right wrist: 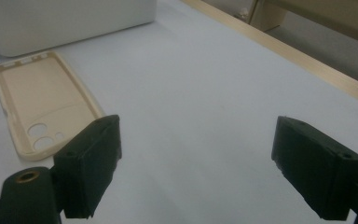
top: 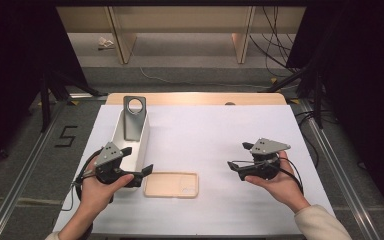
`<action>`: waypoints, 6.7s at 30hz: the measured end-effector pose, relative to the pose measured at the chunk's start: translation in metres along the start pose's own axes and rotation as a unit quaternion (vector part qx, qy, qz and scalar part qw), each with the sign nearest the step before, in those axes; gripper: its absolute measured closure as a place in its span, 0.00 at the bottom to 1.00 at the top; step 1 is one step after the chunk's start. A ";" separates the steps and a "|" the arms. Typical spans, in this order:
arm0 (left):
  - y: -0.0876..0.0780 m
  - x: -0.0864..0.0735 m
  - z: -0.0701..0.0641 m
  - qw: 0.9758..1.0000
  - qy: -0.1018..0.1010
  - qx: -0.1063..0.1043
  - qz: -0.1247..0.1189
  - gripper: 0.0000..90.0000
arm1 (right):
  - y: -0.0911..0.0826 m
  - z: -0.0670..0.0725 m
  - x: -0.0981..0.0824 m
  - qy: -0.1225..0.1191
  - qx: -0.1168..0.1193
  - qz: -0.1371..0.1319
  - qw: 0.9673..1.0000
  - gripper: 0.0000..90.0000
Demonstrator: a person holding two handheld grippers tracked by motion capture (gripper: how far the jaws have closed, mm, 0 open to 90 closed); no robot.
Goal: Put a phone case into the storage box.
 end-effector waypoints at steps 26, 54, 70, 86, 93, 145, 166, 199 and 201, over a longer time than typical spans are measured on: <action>0.020 -0.024 -0.033 0.979 0.098 0.012 0.178 1.00 | -0.001 0.004 0.002 0.001 0.003 -0.002 1.000 0.19; 0.041 -0.043 -0.048 0.954 0.133 0.001 0.269 1.00 | 0.001 0.005 0.001 -0.001 0.008 0.001 1.000 0.19; 0.049 -0.048 -0.050 0.950 0.137 0.016 0.281 1.00 | 0.001 0.005 0.001 -0.001 0.009 0.001 1.000 0.19; 0.053 -0.050 -0.053 0.946 0.121 0.004 0.301 1.00 | 0.002 0.005 0.001 -0.001 0.009 0.002 1.000 0.19; 0.051 -0.051 -0.060 0.944 0.105 -0.013 0.314 1.00 | 0.002 0.005 0.001 -0.001 0.009 0.002 1.000 0.19; 0.112 -0.032 -0.132 0.942 0.000 -0.109 0.317 1.00 | 0.002 0.004 0.001 0.000 0.008 0.005 1.000 0.19; 0.087 -0.028 -0.105 0.953 0.002 -0.078 0.293 1.00 | 0.001 0.003 0.000 0.000 0.007 0.004 1.000 0.19; 0.027 -0.053 -0.066 0.951 0.013 -0.049 0.306 1.00 | 0.003 0.007 0.001 -0.004 0.012 0.006 1.000 0.19; 0.026 -0.054 -0.067 0.952 0.013 -0.050 0.302 1.00 | 0.003 0.007 0.001 -0.004 0.012 0.006 1.000 0.19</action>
Point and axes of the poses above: each handheld gripper's, and its own axes: y roughly forward along the jaws, x roughly out of its top, z roughly to its left, the point moved 1 cm from there along y, roughly forward along the jaws, and after that the axes turned 5 degrees about x, right-handed, at the moved point
